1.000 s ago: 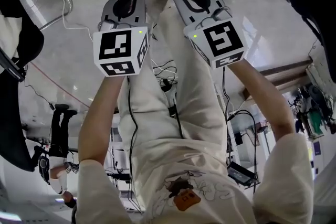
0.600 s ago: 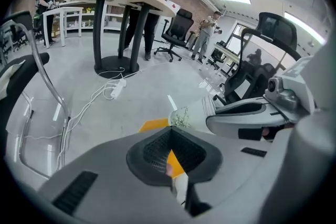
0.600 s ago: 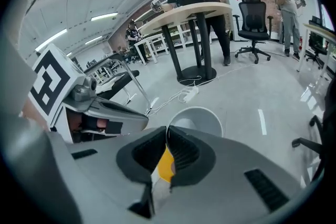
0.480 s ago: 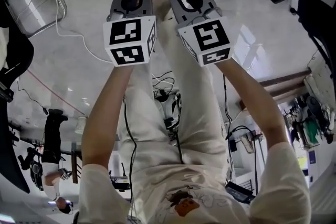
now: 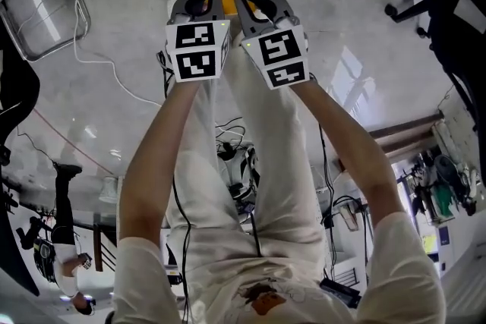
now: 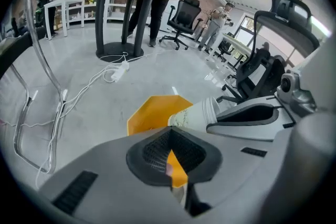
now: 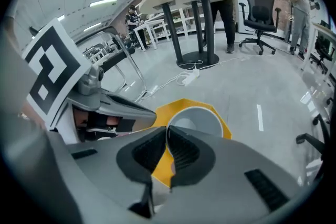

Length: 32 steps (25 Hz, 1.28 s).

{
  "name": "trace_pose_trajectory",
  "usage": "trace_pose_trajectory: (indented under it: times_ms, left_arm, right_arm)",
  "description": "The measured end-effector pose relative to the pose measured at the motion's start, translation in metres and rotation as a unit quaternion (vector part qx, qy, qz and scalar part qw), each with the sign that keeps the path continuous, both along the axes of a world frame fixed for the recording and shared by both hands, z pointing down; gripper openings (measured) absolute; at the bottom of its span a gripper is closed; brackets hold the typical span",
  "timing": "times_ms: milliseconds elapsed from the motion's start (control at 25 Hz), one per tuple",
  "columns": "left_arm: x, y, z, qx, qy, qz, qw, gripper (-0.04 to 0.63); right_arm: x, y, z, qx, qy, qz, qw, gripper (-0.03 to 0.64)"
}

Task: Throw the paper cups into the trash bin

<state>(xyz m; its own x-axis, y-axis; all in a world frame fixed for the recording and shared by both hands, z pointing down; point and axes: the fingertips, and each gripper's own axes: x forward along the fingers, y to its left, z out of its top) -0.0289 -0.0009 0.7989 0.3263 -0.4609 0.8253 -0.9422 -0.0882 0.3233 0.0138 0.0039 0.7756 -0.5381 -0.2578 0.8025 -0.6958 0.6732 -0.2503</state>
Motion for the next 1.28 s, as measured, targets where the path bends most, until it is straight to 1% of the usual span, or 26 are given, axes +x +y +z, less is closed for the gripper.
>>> trace_pose_trajectory:
  times_ms: [160,320,440,560,600,640,680,840,960,1280]
  left_arm:
    - [0.002,0.005,0.032,-0.022,-0.003,-0.007,0.9997,0.005]
    - [0.002,0.006,0.052,-0.034,-0.002,-0.016,0.9993,0.005]
    - [0.009,0.007,0.064,-0.040,0.009,-0.007,0.9991,0.005]
    - [0.017,0.013,0.075,-0.053,0.013,0.012,0.9985,0.005]
    - [0.018,0.014,0.076,-0.055,0.012,0.014,0.9983,0.005]
    - [0.018,0.015,0.074,-0.056,0.013,0.014,0.9982,0.005]
    - [0.019,0.016,0.072,-0.056,0.014,0.015,0.9982,0.005]
    - [0.027,0.021,0.060,-0.056,0.019,0.026,0.9979,0.005]
    - [0.028,0.023,0.043,-0.053,0.020,0.025,0.9981,0.005]
    - [0.026,0.014,-0.022,-0.040,0.012,0.029,0.9987,0.005]
  right_arm:
    - [0.006,0.005,0.032,-0.018,0.015,-0.008,1.000,0.025]
    - [0.008,0.011,0.058,-0.037,0.030,-0.001,0.999,0.025]
    - [0.008,0.015,0.076,-0.057,0.039,0.002,0.998,0.026]
    - [0.013,0.015,0.090,-0.088,0.045,0.022,0.995,0.030]
    - [0.014,0.014,0.091,-0.096,0.043,0.030,0.994,0.043]
    - [0.013,0.012,0.091,-0.100,0.040,0.035,0.994,0.067]
    - [0.013,0.010,0.089,-0.101,0.038,0.037,0.993,0.074]
    - [0.019,0.009,0.078,-0.089,0.044,0.027,0.995,0.074]
    - [0.024,0.010,0.063,-0.085,0.045,0.024,0.995,0.074]
    - [0.037,0.016,-0.003,-0.068,0.041,0.020,0.997,0.072]
